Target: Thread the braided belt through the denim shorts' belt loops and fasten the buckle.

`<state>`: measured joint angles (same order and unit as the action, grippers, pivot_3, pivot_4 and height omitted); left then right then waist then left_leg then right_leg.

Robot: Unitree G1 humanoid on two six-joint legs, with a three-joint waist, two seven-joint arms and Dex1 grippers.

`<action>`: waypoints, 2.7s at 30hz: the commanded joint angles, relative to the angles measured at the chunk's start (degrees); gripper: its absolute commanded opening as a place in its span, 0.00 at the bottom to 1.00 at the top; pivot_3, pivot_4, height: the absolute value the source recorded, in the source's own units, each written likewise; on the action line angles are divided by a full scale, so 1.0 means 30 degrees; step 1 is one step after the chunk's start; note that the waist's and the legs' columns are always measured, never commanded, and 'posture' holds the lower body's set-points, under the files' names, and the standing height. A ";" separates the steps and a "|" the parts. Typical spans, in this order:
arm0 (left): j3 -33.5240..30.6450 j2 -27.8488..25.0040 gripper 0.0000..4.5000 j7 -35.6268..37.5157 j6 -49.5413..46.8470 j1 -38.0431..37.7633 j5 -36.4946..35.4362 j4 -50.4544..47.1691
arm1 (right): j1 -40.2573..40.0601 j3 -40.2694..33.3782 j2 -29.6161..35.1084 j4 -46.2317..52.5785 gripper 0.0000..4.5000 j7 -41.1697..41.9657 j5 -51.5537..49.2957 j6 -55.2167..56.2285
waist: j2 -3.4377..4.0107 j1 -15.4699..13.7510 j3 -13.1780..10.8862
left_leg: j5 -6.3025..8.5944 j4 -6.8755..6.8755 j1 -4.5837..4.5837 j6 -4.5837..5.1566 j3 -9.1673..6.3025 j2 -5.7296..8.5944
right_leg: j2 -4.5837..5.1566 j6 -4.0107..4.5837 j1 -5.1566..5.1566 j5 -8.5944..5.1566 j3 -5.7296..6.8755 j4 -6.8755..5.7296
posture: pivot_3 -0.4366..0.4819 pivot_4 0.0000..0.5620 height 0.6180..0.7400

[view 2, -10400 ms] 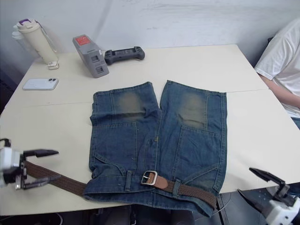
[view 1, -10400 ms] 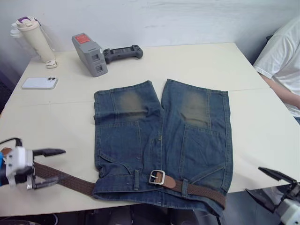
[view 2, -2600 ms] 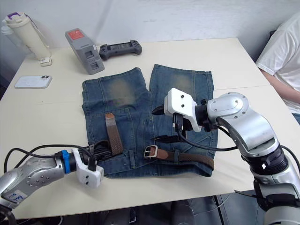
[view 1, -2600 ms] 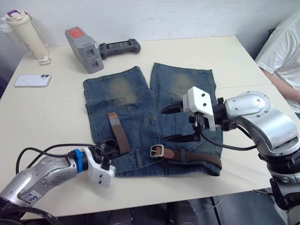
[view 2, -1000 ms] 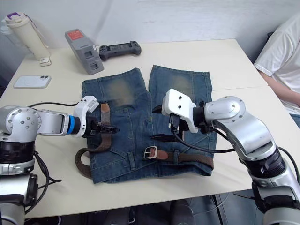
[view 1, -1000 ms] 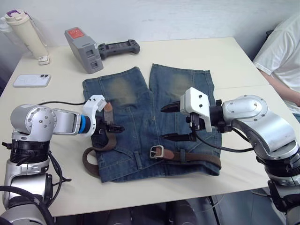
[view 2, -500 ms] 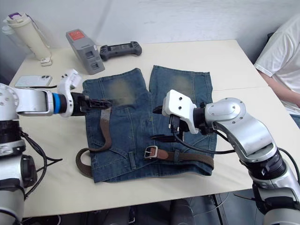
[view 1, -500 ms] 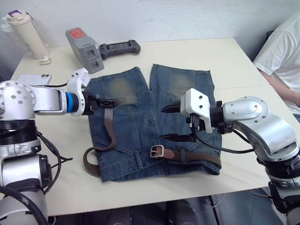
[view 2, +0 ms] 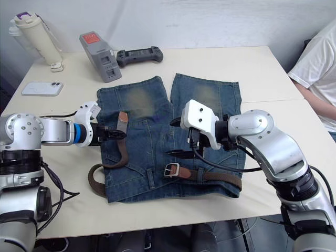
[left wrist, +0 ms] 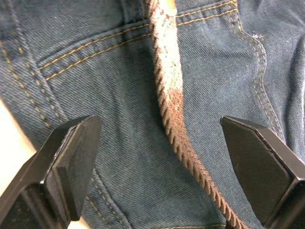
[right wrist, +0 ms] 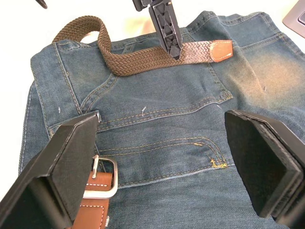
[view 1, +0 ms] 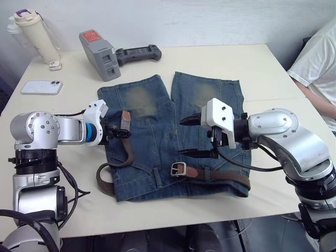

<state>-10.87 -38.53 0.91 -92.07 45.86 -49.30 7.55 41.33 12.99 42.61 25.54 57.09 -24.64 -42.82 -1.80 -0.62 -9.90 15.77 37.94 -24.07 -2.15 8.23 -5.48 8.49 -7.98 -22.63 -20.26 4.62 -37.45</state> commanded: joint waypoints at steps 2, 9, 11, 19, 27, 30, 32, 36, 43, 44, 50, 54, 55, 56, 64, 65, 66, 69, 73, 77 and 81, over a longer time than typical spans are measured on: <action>0.0065 0.0080 0.97 0.0457 -0.0143 -0.0071 -0.0228 -0.0582 | 0.0033 -0.0751 0.0313 0.0876 1.00 -0.0133 -0.0224 -0.0099 | 0.0000 -0.0035 0.0000 | 0.0000 0.0000 0.0000 0.0000 -0.0001 0.0000 | 0.0000 0.0000 0.0000 0.0000 0.0000 0.0001 | 0.48 0.27 1.00; 0.0819 0.0247 0.54 0.0694 -0.0143 -0.0956 -0.0887 -0.1634 | 0.0184 -0.0626 0.0205 0.0873 1.00 -0.0246 -0.0158 -0.0129 | 0.0000 -0.0116 0.0000 | 0.0001 0.0000 0.0001 0.0001 -0.0001 0.0000 | 0.0001 0.0000 0.0000 0.0000 -0.0002 0.0001 | 0.48 0.27 1.00; 0.0957 0.0128 0.36 0.0823 -0.0143 -0.0794 -0.0736 -0.1814 | 0.0263 -0.0503 0.0125 0.0784 1.00 -0.0283 -0.0067 -0.0132 | -0.0001 -0.0194 0.0000 | 0.0002 0.0006 -0.0002 0.0002 0.0001 0.0001 | 0.0003 0.0003 0.0000 0.0002 -0.0002 0.0005 | 0.48 0.27 1.00; 0.0589 -0.0587 0.01 0.1663 -0.0059 0.0660 0.0711 -0.1733 | 0.0173 -0.0539 0.0209 0.0736 1.00 -0.0252 -0.0036 -0.0146 | -0.0002 -0.0217 -0.0001 | 0.0006 0.0005 -0.0006 0.0003 0.0003 0.0001 | 0.0002 0.0005 -0.0001 0.0003 -0.0001 0.0008 | 0.48 0.27 1.00; -0.0044 -0.1457 0.01 0.4231 0.2018 0.2370 0.1798 -0.2133 | -0.0198 -0.0582 0.0332 0.0862 1.00 -0.0203 -0.0002 0.0059 | -0.0014 -0.0202 -0.0008 | 0.0005 0.0001 -0.0014 0.0002 0.0005 -0.0002 | -0.0003 0.0005 -0.0015 0.0003 0.0003 0.0006 | 0.48 0.27 1.00; 0.1032 -0.2032 0.01 0.4629 0.1863 0.1646 0.2598 -0.2118 | -0.0198 -0.0500 0.0262 0.0737 1.00 -0.0197 0.0081 0.0242 | -0.0013 -0.0075 -0.0008 | 0.0005 -0.0011 -0.0005 0.0002 0.0013 -0.0001 | -0.0002 0.0005 -0.0015 0.0003 -0.0005 0.0009 | 0.48 0.27 1.00; 0.2139 -0.2366 0.01 0.4749 0.2760 0.0814 0.3623 -0.2287 | -0.0224 -0.0485 0.0221 0.0675 1.00 -0.0192 0.0105 0.0339 | -0.0013 -0.0020 -0.0008 | 0.0005 -0.0020 -0.0001 0.0002 0.0013 -0.0002 | -0.0002 0.0004 -0.0018 0.0003 -0.0004 0.0008 | 0.48 0.27 1.00; 0.3914 -0.2723 0.01 0.5580 0.3054 -0.0354 0.4635 -0.2117 | -0.0267 -0.0432 0.0231 0.0580 1.00 -0.0165 0.0169 0.0517 | -0.0019 0.0022 -0.0011 | 0.0005 -0.0019 -0.0014 0.0002 0.0015 -0.0002 | -0.0003 0.0005 -0.0026 0.0003 -0.0004 0.0013 | 0.48 0.27 1.00; 0.2010 -0.1676 0.55 0.5551 0.2657 0.0549 0.5218 -0.0745 | -0.0470 -0.0533 0.0276 0.0817 1.00 -0.0208 0.0124 0.0367 | -0.0023 -0.0048 -0.0013 | 0.0005 -0.0012 -0.0019 0.0002 0.0015 -0.0002 | -0.0002 0.0005 -0.0029 0.0003 -0.0004 0.0011 | 0.48 0.27 1.00; 0.1695 -0.1522 0.64 0.5493 0.2488 0.0707 0.5289 -0.0601 | -0.0479 -0.0544 0.0276 0.0835 1.00 -0.0212 0.0124 0.0359 | -0.0031 -0.0063 -0.0018 | 0.0006 -0.0006 -0.0019 0.0003 0.0015 -0.0002 | -0.0002 0.0005 -0.0029 0.0003 -0.0003 0.0009 | 0.48 0.27 1.00; 0.0836 -0.1635 0.99 0.6066 0.1908 0.2942 0.5565 0.0579 | -0.0623 -0.0630 0.0183 0.1206 1.00 -0.0453 -0.0101 -0.0036 | -0.0056 -0.0098 -0.0032 | 0.0005 -0.0002 -0.0023 0.0003 0.0014 0.0000 | -0.0001 0.0004 -0.0027 0.0003 0.0002 0.0007 | 0.48 0.27 1.00; 0.1913 -0.1551 0.99 0.6672 0.1363 0.2791 0.5593 0.0360 | -0.0556 -0.0716 0.0030 0.1372 1.00 -0.0433 -0.0520 -0.0225 | -0.0057 -0.0085 -0.0032 | 0.0005 -0.0009 -0.0017 0.0002 0.0013 -0.0003 | -0.0003 0.0004 -0.0028 0.0003 0.0000 0.0002 | 0.48 0.27 1.00; 0.2443 -0.1484 0.99 0.6965 0.1198 0.2697 0.5536 0.0343 | -0.0475 -0.0901 -0.0078 0.1475 1.00 -0.0343 -0.0934 -0.0382 | -0.0057 -0.0086 -0.0032 | 0.0005 -0.0007 -0.0017 0.0002 0.0013 -0.0002 | -0.0002 0.0004 -0.0027 0.0003 0.0000 0.0003 | 0.48 0.27 1.00; 0.2835 -0.1476 0.99 0.7221 0.1108 0.2616 0.5501 0.0325 | -0.0422 -0.1022 -0.0167 0.1572 1.00 -0.0305 -0.1225 -0.0514 | -0.0057 -0.0085 -0.0032 | 0.0005 -0.0006 -0.0018 0.0002 0.0014 -0.0003 | -0.0003 0.0004 -0.0027 0.0003 0.0000 0.0003 | 0.48 0.27 1.00; 0.5344 -0.1211 0.99 0.8228 0.2718 0.2969 0.7006 0.2072 | -0.0006 -0.2241 -0.0439 0.2669 1.00 -0.0728 -0.3883 -0.2029 | -0.0059 -0.0177 -0.0033 | 0.0005 0.0001 -0.0020 0.0003 0.0014 -0.0005 | -0.0005 0.0005 -0.0029 0.0003 0.0000 0.0002 | 0.48 0.27 1.00; 0.5558 -0.1146 0.99 0.8427 0.2856 0.3017 0.7105 0.2206 | -0.0011 -0.2269 -0.0376 0.2739 1.00 -0.0900 -0.3875 -0.2134 | -0.0059 -0.0182 -0.0032 | 0.0005 -0.0001 -0.0019 0.0003 0.0015 -0.0004 | -0.0006 0.0005 -0.0028 0.0003 -0.0001 0.0003 | 0.48 0.27 1.00; 0.5729 -0.1048 0.99 0.8558 0.2982 0.3080 0.7223 0.2330 | -0.0011 -0.2302 -0.0322 0.2792 1.00 -0.1072 -0.3865 -0.2225 | -0.0059 -0.0194 -0.0033 | 0.0005 -0.0001 -0.0018 0.0003 0.0015 -0.0004 | -0.0005 0.0005 -0.0028 0.0003 -0.0001 0.0003 | 0.48 0.27 1.00; 0.5987 -0.0889 0.93 0.8889 0.3229 0.3237 0.7530 0.2641 | -0.0121 -0.2328 -0.0136 0.3015 1.00 -0.1444 -0.3808 -0.2352 | -0.0059 -0.0214 -0.0032 | 0.0005 0.0004 -0.0019 0.0003 0.0015 -0.0003 | -0.0004 0.0005 -0.0028 0.0003 -0.0002 0.0000 | 0.48 0.27 1.00; 0.5308 -0.0693 0.64 0.9136 0.3025 0.3605 0.7570 0.3012 | -0.0428 -0.2357 0.0152 0.3293 1.00 -0.1702 -0.3833 -0.2402 | -0.0059 -0.0229 -0.0033 | 0.0006 0.0007 -0.0021 0.0003 0.0014 -0.0003 | -0.0004 0.0005 -0.0028 0.0003 -0.0002 0.0002 | 0.48 0.27 1.00; 0.4517 -0.0791 0.25 0.8986 0.2905 0.4169 0.7771 0.3391 | -0.0679 -0.2333 0.0283 0.3381 1.00 -0.1793 -0.3805 -0.2240 | -0.0061 -0.0230 -0.0034 | 0.0006 0.0008 -0.0024 0.0004 0.0015 -0.0003 | -0.0004 0.0004 -0.0028 0.0003 -0.0002 0.0001 | 0.48 0.27 1.00; 0.3709 -0.0740 0.00 0.8756 0.2842 0.4575 0.7894 0.3487 | -0.0712 -0.2290 0.0376 0.3185 1.00 -0.1687 -0.3719 -0.2030 | -0.0062 -0.0226 -0.0034 | 0.0006 0.0007 -0.0024 0.0004 0.0014 -0.0003 | -0.0004 0.0004 -0.0028 0.0003 -0.0001 0.0001 | 0.48 0.27 1.00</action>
<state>2.23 -40.42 27.26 -83.63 58.04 -26.24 18.73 39.15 8.13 42.86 33.71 51.85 -35.38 -49.98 -1.99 -1.29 -10.00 15.79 37.96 -24.14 -2.14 8.28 -5.49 8.48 -7.97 -22.72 -20.25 4.62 -37.45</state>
